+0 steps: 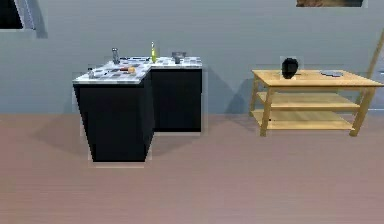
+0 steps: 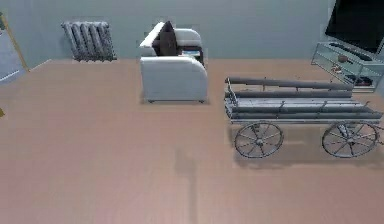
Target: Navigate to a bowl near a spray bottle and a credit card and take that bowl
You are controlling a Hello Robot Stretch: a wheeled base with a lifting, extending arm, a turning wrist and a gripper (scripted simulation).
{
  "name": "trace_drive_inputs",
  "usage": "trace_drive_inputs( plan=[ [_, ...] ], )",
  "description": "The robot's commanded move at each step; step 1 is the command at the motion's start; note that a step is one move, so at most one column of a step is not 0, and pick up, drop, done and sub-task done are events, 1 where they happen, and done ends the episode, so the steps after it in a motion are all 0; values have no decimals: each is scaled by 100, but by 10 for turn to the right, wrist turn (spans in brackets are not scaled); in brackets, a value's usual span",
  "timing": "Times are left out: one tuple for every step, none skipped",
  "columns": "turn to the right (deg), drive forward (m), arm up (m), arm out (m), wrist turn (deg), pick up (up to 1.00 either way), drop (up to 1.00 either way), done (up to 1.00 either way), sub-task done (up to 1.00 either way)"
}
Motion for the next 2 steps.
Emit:
trace_drive_inputs(
  plan=[
    [30, 0, 0, 0, 0, 0, 0, 0, 0],
    [0, 100, 0, 0, 0, 0, 0, 0, 0]
  ],
)
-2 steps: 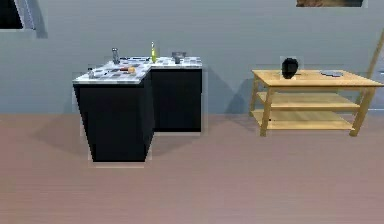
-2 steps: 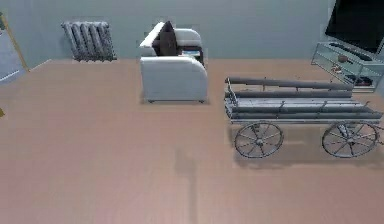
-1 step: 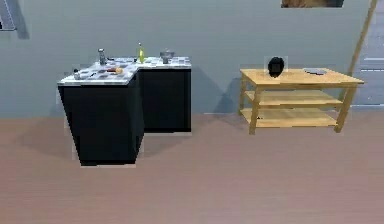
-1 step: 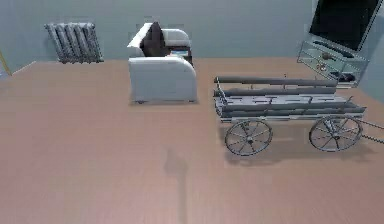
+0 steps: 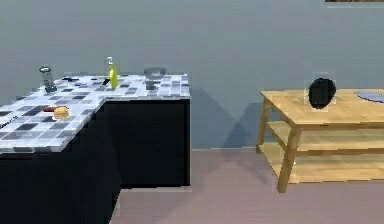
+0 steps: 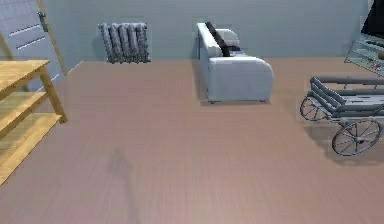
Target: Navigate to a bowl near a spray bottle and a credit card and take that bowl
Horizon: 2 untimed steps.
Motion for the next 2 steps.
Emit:
trace_drive_inputs(
  plan=[
    [0, 70, 0, 0, 0, 0, 0, 0, 0],
    [-450, 0, 0, 0, 0, 0, 0, 0, 0]
  ],
)
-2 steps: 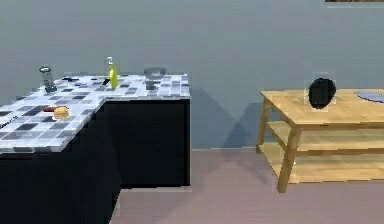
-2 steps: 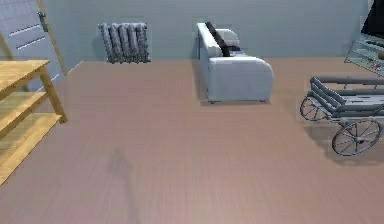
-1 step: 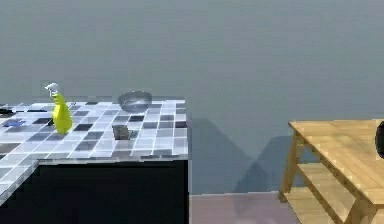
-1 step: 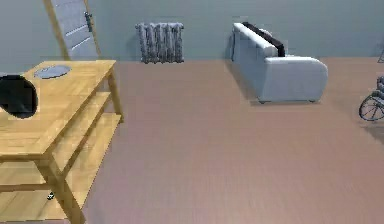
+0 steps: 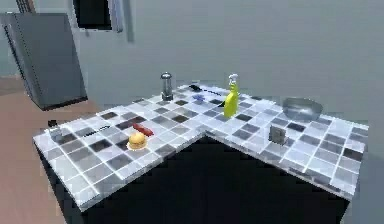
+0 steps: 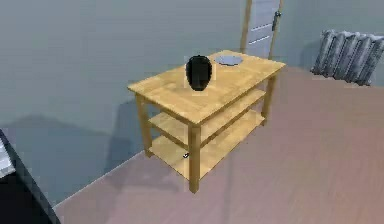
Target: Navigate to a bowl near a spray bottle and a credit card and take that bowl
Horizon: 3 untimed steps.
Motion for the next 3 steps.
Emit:
trace_drive_inputs(
  plan=[
    [-450, 0, 0, 0, 0, 0, 0, 0, 0],
    [-450, 0, 0, 0, 0, 0, 0, 0, 0],
    [-150, 0, 0, 0, 0, 0, 0, 0, 0]
  ],
)
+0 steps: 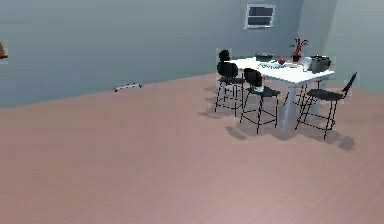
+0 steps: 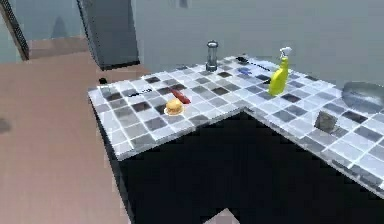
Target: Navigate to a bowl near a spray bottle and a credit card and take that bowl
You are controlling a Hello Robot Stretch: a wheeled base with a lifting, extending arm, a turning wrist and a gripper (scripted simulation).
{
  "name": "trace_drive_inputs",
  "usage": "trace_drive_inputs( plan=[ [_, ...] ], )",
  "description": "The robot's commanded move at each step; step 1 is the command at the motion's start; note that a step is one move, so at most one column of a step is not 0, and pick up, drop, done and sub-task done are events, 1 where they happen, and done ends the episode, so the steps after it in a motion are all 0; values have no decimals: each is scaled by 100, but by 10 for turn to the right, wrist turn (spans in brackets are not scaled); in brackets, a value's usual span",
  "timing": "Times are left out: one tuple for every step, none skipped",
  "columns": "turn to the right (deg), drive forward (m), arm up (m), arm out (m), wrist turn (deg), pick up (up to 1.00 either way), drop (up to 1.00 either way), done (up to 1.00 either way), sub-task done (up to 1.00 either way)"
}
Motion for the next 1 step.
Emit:
trace_drive_inputs(
  plan=[
    [0, 55, 0, 0, 0, 0, 0, 0, 0]
  ],
)
